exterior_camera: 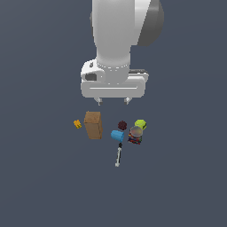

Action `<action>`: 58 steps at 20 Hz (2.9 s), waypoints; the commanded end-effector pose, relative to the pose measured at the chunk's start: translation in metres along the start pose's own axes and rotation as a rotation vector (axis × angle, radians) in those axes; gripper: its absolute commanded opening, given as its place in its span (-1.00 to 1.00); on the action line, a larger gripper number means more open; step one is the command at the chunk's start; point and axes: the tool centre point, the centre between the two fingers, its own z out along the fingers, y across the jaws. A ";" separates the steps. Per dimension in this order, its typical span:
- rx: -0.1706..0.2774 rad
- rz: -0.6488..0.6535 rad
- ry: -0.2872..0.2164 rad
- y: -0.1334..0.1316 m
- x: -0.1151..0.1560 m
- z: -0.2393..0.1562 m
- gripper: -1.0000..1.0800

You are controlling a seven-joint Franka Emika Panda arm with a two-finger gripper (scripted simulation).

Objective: Pick up a designated object from a clutter of objects.

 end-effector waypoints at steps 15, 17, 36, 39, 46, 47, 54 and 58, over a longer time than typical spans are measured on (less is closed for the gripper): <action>0.016 -0.034 0.027 -0.011 0.009 -0.014 0.92; 0.014 -0.039 0.026 -0.013 0.009 -0.010 0.92; -0.011 -0.225 0.012 -0.107 -0.021 0.132 0.92; -0.009 -0.263 0.010 -0.125 -0.034 0.156 0.92; -0.001 -0.326 0.006 -0.152 -0.059 0.194 0.92; 0.000 -0.332 0.005 -0.155 -0.062 0.198 0.92; 0.004 -0.351 0.004 -0.163 -0.071 0.208 0.92; 0.004 -0.350 0.003 -0.162 -0.070 0.210 0.92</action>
